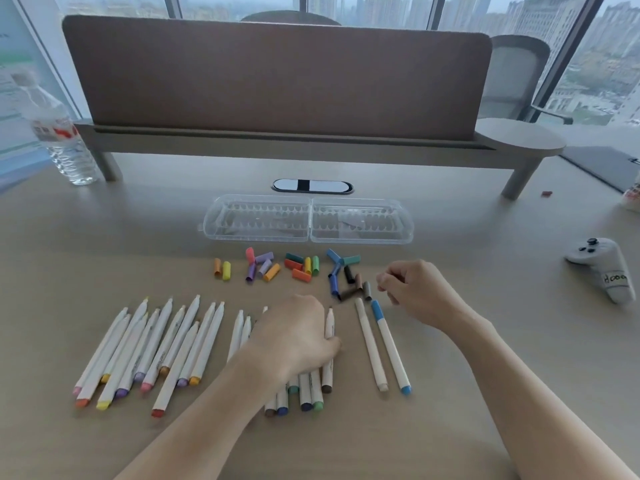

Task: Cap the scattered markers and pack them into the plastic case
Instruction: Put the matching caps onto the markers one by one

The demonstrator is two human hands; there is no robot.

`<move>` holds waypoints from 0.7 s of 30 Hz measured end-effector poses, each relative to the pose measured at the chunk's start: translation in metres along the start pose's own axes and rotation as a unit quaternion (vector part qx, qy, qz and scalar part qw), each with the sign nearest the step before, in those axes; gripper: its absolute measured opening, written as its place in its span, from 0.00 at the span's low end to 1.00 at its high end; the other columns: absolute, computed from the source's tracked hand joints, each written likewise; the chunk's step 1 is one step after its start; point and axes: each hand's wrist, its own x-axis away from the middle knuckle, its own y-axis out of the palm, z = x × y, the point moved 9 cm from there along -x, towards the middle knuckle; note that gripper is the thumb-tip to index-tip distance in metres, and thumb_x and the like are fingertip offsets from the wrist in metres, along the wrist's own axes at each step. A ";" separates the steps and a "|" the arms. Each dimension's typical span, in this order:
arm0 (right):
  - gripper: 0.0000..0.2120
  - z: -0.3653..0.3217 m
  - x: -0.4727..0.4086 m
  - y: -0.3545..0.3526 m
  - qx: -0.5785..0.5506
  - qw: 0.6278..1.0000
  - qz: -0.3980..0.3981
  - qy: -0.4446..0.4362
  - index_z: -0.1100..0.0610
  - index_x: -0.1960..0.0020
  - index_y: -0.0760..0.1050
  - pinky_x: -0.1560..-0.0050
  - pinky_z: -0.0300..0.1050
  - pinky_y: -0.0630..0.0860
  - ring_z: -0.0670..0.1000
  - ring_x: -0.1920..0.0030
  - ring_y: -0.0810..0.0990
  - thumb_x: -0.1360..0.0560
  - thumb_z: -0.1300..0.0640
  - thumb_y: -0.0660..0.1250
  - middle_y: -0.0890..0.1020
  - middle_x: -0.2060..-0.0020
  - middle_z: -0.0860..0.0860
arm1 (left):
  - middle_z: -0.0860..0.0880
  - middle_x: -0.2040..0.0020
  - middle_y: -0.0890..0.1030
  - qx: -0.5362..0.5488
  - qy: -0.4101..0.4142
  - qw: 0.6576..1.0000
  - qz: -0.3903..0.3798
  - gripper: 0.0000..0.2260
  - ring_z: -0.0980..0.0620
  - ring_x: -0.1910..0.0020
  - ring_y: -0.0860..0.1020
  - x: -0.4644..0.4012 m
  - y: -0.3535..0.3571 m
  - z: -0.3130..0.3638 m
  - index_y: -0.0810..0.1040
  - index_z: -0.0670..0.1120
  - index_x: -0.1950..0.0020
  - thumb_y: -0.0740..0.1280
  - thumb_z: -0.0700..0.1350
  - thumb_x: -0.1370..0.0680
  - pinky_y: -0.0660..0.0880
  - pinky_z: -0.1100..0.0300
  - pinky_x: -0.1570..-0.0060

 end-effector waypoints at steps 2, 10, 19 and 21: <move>0.18 -0.001 0.001 0.000 -0.006 1.000 0.009 -0.007 0.55 0.67 0.76 0.66 0.43 0.72 0.46 0.73 0.71 0.20 0.52 0.64 0.83 0.68 0.52 | 0.47 0.62 0.81 0.011 -0.007 1.000 -0.001 0.18 0.52 0.67 0.76 0.000 -0.001 -0.008 0.77 0.46 0.66 0.69 0.58 0.25 0.74 0.56 0.68; 0.15 0.003 0.021 0.011 -0.042 0.999 0.030 -0.001 0.55 0.62 0.79 0.67 0.42 0.68 0.44 0.73 0.67 0.20 0.51 0.64 0.77 0.72 0.49 | 0.49 0.58 0.86 0.094 -0.023 0.995 0.020 0.18 0.57 0.53 0.70 0.006 0.000 -0.023 0.78 0.45 0.70 0.64 0.61 0.39 0.81 0.48 0.49; 0.10 0.009 0.016 0.009 -0.063 0.998 0.017 0.005 0.49 0.60 0.82 0.67 0.38 0.70 0.41 0.73 0.68 0.22 0.51 0.68 0.78 0.72 0.44 | 0.48 0.67 0.81 0.266 0.035 0.962 0.046 0.12 0.56 0.68 0.78 0.009 -0.013 -0.027 0.81 0.46 0.65 0.70 0.53 0.28 0.76 0.59 0.63; 0.05 0.001 0.011 0.010 -0.055 0.998 0.005 -0.020 0.46 0.58 0.83 0.67 0.37 0.72 0.41 0.72 0.71 0.23 0.52 0.70 0.80 0.70 0.42 | 0.49 0.66 0.84 0.340 0.036 0.940 0.015 0.10 0.56 0.66 0.82 0.009 -0.011 -0.028 0.82 0.44 0.61 0.69 0.50 0.26 0.80 0.59 0.60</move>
